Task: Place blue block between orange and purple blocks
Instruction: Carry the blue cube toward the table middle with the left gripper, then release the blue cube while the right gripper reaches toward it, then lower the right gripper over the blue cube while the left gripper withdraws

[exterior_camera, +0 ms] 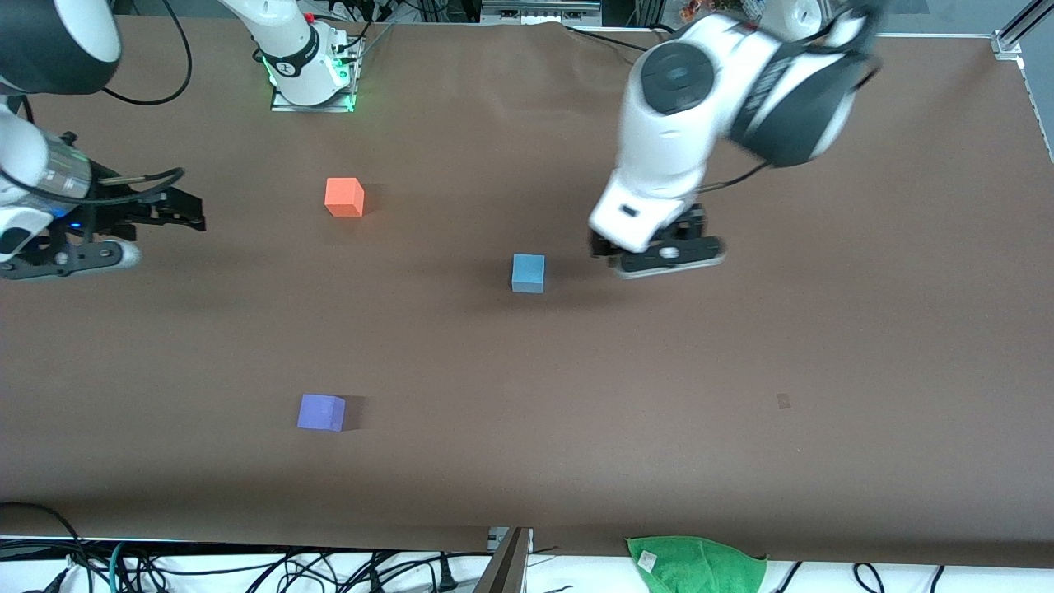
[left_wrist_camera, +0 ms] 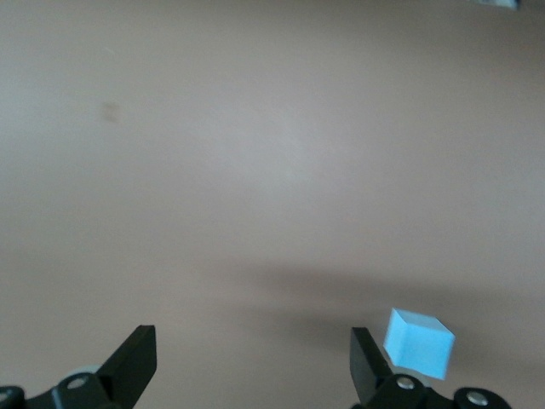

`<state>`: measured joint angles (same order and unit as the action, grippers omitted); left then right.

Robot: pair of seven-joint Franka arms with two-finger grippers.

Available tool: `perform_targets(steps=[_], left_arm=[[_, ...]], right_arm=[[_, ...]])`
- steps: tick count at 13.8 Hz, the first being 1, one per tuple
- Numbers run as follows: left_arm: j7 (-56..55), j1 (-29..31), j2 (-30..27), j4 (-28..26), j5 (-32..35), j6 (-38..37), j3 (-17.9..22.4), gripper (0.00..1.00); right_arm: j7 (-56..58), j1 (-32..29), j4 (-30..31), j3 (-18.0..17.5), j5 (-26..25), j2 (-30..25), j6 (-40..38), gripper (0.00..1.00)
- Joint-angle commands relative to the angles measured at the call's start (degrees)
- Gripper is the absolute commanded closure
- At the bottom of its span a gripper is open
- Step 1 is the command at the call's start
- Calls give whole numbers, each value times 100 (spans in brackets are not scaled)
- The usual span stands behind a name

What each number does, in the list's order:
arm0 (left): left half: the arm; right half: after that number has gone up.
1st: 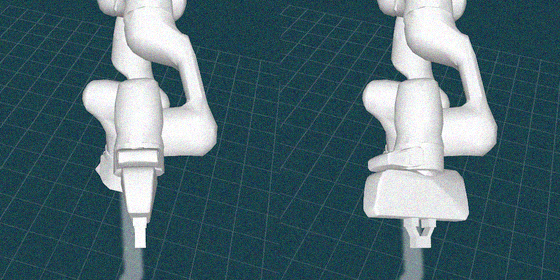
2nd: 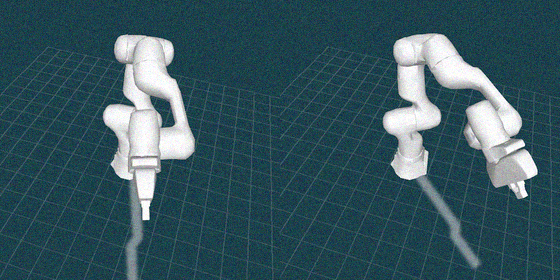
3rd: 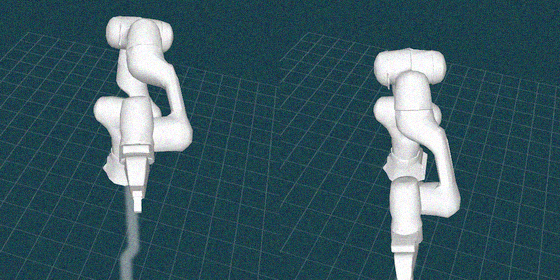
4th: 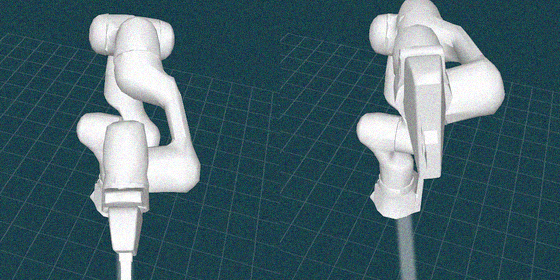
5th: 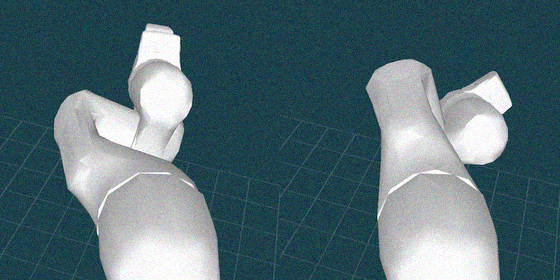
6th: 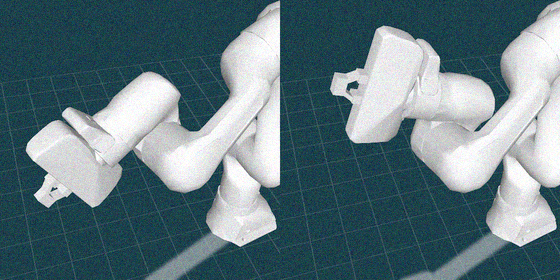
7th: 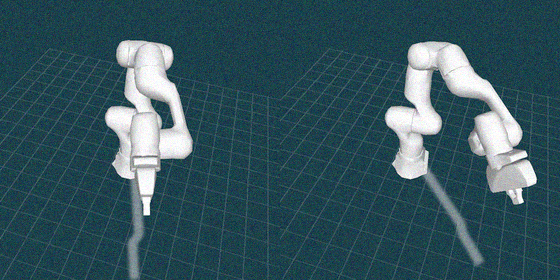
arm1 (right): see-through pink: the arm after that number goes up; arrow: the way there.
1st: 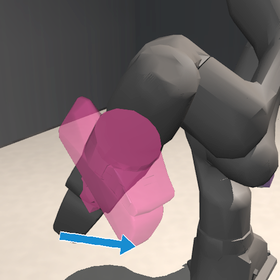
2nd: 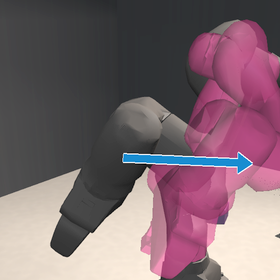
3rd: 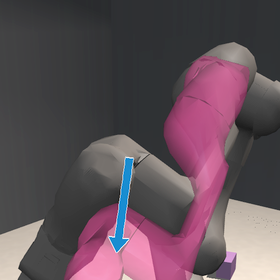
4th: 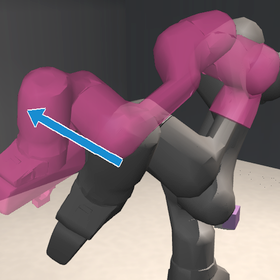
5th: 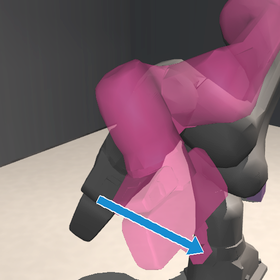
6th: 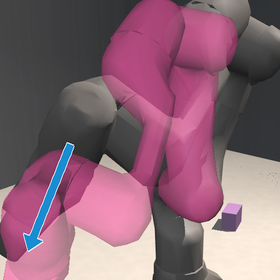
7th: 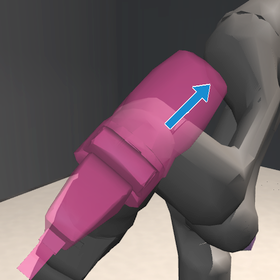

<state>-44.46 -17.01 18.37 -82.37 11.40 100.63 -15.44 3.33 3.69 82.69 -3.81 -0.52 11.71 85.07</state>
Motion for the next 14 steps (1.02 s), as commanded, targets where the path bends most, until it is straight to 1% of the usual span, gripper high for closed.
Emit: perform_targets(steps=[1, 2, 3, 4, 6, 7, 8, 10, 12, 13, 14], left_arm=[[926, 680, -421, -200, 91, -201, -82, 0], [1234, 830, -535, -192, 82, -350, -64, 0], [1507, 1031, -606, -148, 38, -508, -90, 0], [1710, 1181, -659, 9, -75, -657, -73, 0], [2158, 1585, -677, 361, -583, -1044, -29, 0], [2526, 1683, -781, 310, -856, -1072, 76, 0], [2878, 1710, -930, 231, -946, -1063, 312, 0], [3494, 1710, -1351, -242, -973, -1054, 594, 0], [3864, 1623, -1817, -813, -1043, -1028, 971, 0], [4022, 1544, -2028, -1120, -1217, -1019, 1208, 0], [4180, 1526, -2204, -1367, -1454, -984, 1358, 0]], right_arm=[[28, 219, 28, -5, 43, 217, 115, 0], [-42, 255, 28, -5, 69, 279, 124, 0], [-86, 438, 28, -14, 148, 375, 220, 0], [-304, 640, 20, -14, 175, 446, 343, 0], [-1041, 992, 28, -23, 193, 621, 641, 0], [-1358, 1220, 28, -23, 184, 718, 869, 0], [-1709, 1440, 28, -23, 184, 806, 1036, 0], [-2491, 1774, 20, -23, 184, 1043, 1266, 0], [-2976, 2108, 19, -23, 184, 1245, 1608, 0], [-3222, 2258, 19, -23, 193, 1351, 1740, 0], [-3494, 2372, 19, -23, 193, 1456, 1915, 0]])
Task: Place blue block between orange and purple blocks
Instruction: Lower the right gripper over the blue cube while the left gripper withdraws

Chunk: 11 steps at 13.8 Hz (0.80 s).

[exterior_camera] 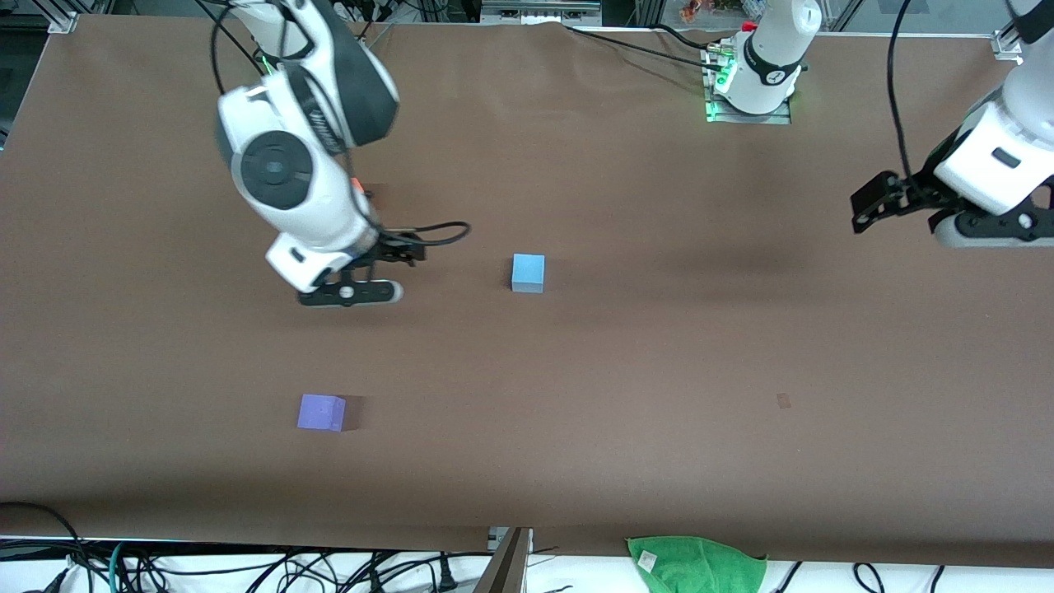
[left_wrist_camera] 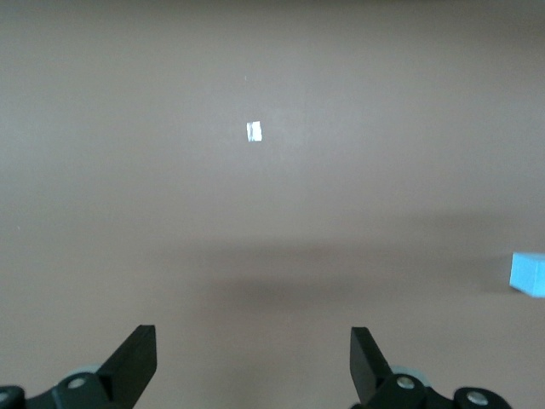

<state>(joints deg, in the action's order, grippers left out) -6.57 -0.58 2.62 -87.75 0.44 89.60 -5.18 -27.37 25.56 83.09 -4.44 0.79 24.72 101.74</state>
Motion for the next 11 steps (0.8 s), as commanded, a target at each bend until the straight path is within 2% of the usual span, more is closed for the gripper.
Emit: perform_targets(steps=[1, 4, 7, 11], left_arm=[[585, -118, -675, -927, -369, 241, 334, 0], [798, -118, -719, -1025, -325, 268, 351, 0], [789, -240, -719, -1016, -1, 233, 377, 0], [789, -153, -570, -910, 9, -48, 351, 0]], right_arm=[[-732, 343, -21, 40, 62, 278, 468, 0], [-1402, 774, -21, 40, 44, 708, 1101, 0], [-1893, 1099, -21, 40, 36, 1060, 1742, 0], [-2052, 1425, -21, 40, 9, 1447, 2138, 0]])
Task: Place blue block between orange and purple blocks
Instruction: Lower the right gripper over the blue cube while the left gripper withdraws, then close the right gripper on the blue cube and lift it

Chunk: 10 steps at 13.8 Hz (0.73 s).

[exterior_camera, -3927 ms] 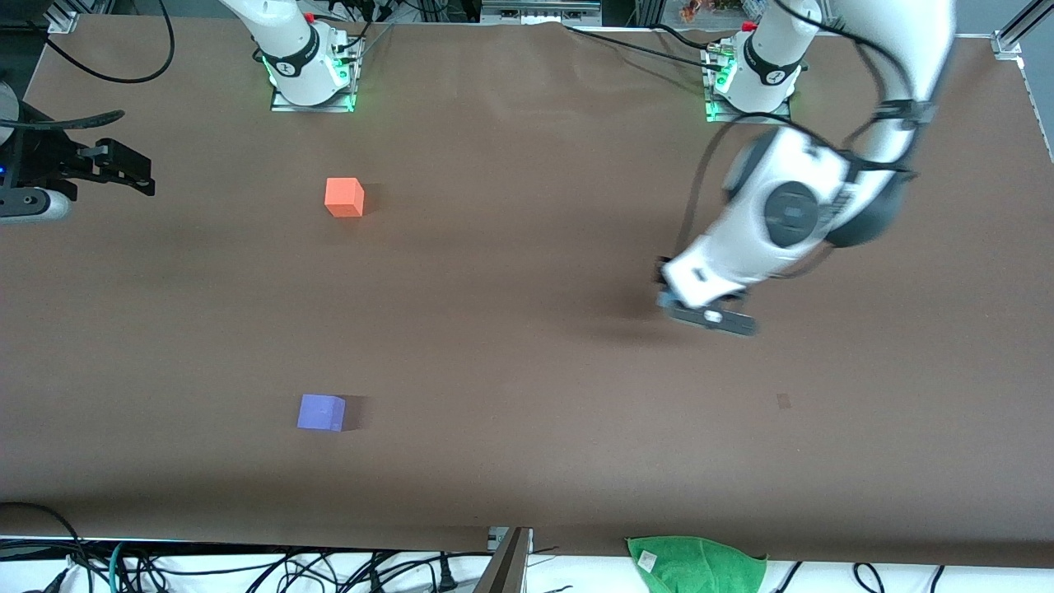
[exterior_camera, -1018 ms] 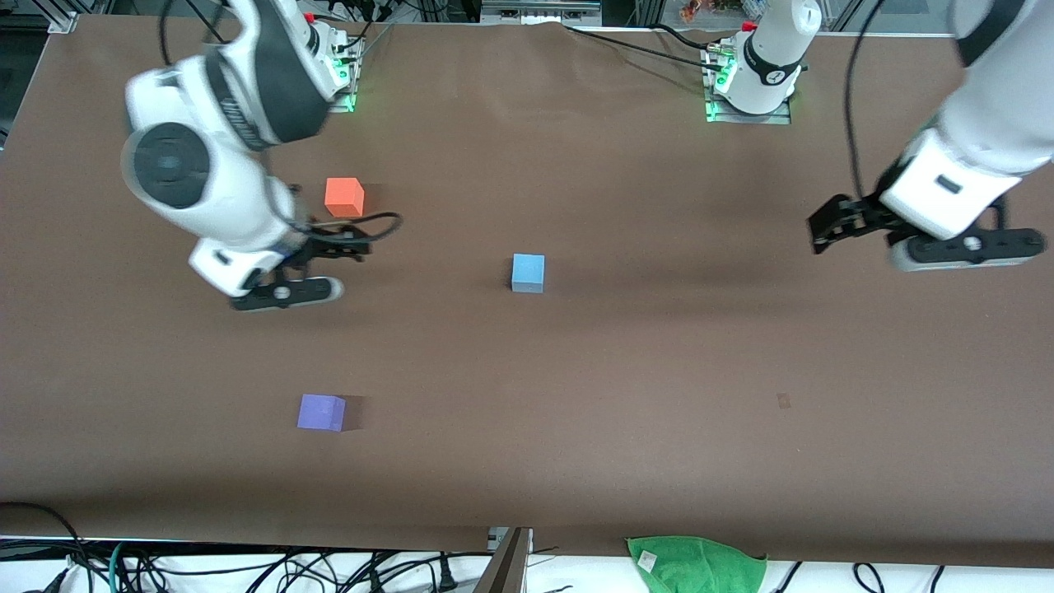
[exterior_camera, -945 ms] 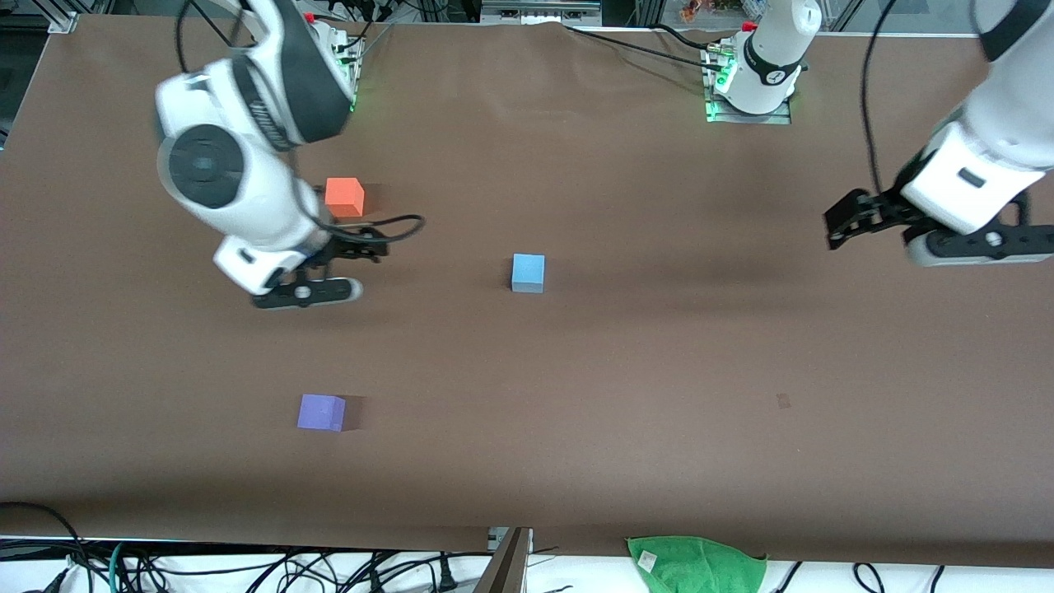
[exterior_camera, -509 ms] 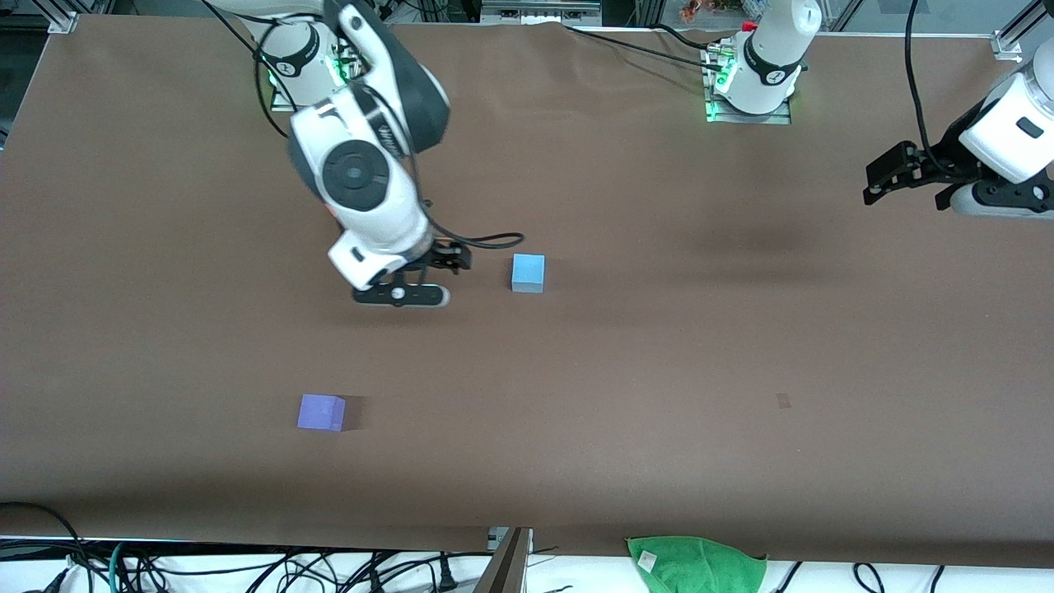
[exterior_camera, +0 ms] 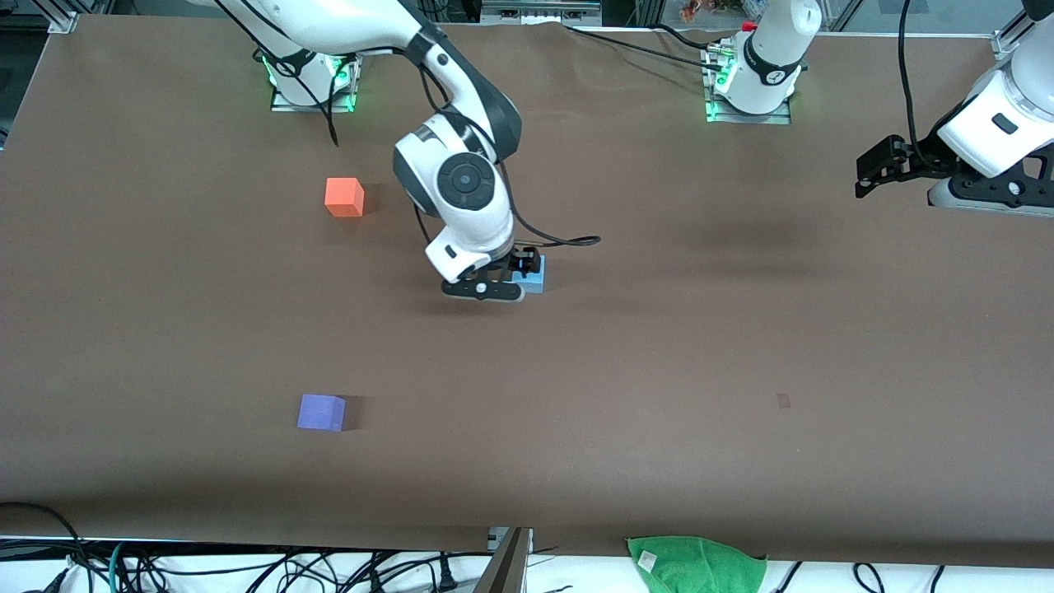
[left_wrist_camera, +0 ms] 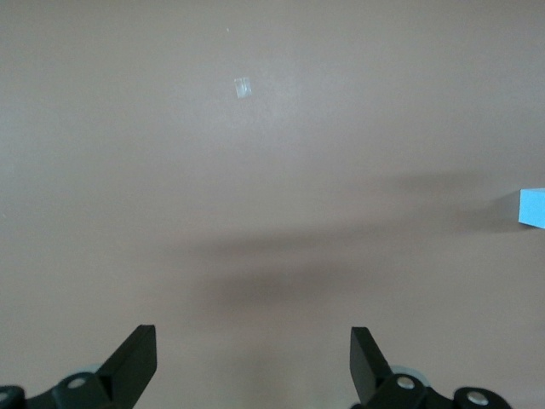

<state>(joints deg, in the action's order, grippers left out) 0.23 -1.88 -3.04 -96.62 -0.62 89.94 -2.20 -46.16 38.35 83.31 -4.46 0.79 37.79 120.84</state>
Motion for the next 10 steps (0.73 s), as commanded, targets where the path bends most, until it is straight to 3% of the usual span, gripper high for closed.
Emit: perform_targets(steps=[1, 10], left_arm=[[100, -23, 5, -24, 115, -82, 62, 0], [65, 38, 84, 20, 124, -55, 53, 0]], right_arm=[[-287, 181, -43, 42, 0, 220, 386, 0], [-341, 462, -43, 51, -9, 756, 923, 0]])
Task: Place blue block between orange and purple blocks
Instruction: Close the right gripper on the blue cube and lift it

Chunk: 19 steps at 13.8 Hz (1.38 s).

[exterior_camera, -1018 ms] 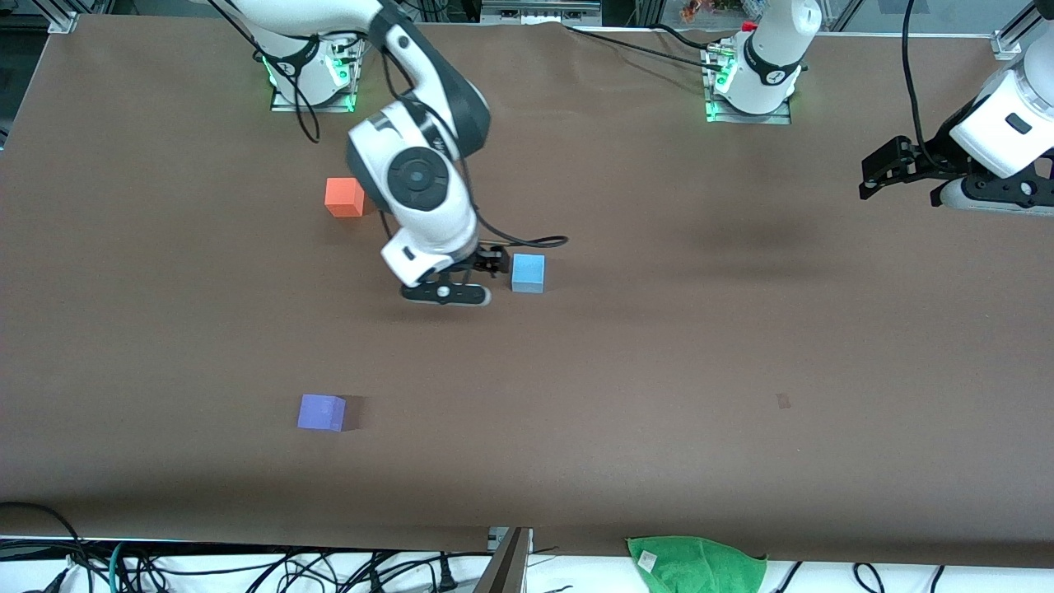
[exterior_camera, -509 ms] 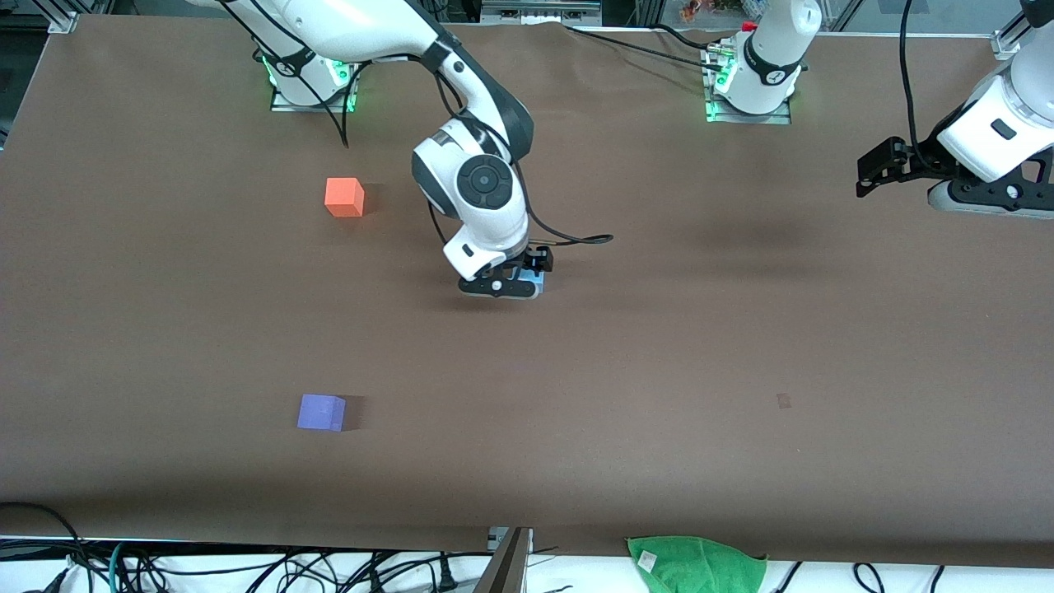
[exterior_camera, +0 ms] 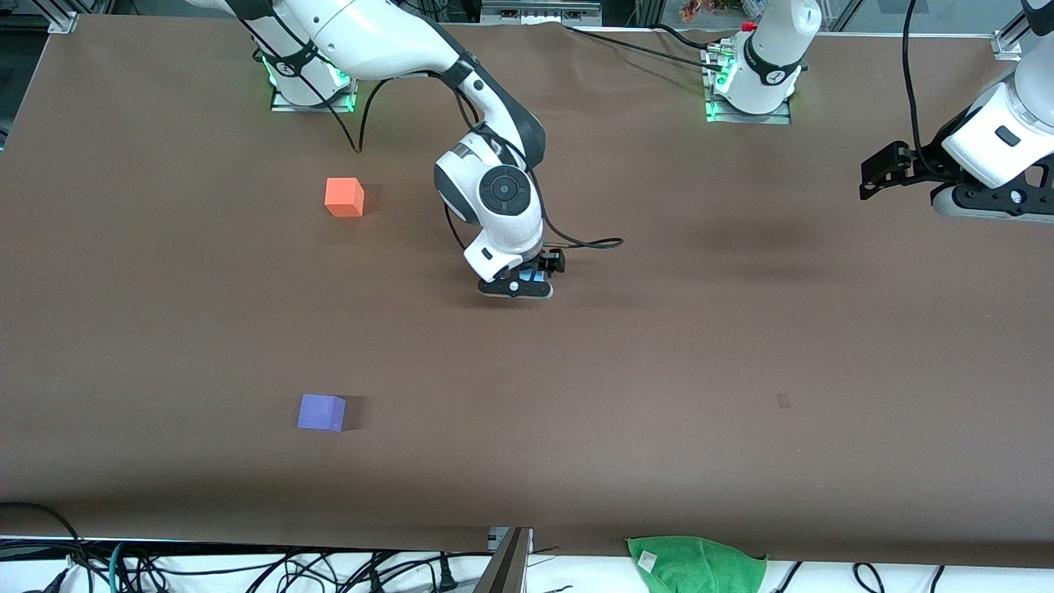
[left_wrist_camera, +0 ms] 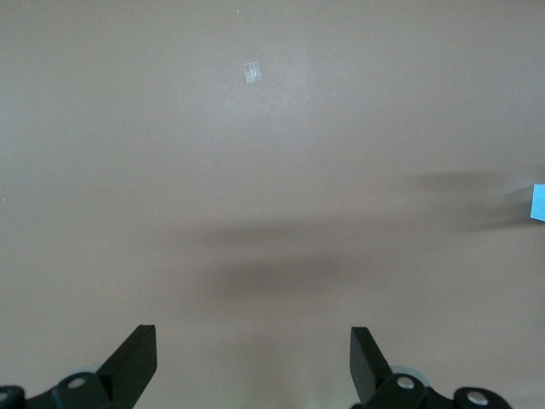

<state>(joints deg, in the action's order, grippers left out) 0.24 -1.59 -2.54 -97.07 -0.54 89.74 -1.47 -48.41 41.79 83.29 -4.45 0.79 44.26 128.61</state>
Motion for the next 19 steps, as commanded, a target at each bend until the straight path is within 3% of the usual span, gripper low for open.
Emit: perform_targets(steps=[1, 13, 14, 16, 19], left_arm=[[64, 10, 34, 66, 116, -36, -20, 0], [73, 10, 25, 74, 107, -71, -29, 0], [73, 10, 25, 74, 107, -71, -21, 0], [73, 10, 25, 83, 107, -71, -20, 0], [73, 10, 25, 83, 107, -71, -20, 0]], right_arm=[[-177, 119, -41, 50, -17, 144, 216, 0], [-186, 189, -41, 76, -167, 346, 384, 3], [-186, 189, -41, 85, -167, 346, 384, 18], [-178, 189, -41, 85, -167, 346, 436, 38], [-160, 181, -41, 94, -307, 329, 463, 55]])
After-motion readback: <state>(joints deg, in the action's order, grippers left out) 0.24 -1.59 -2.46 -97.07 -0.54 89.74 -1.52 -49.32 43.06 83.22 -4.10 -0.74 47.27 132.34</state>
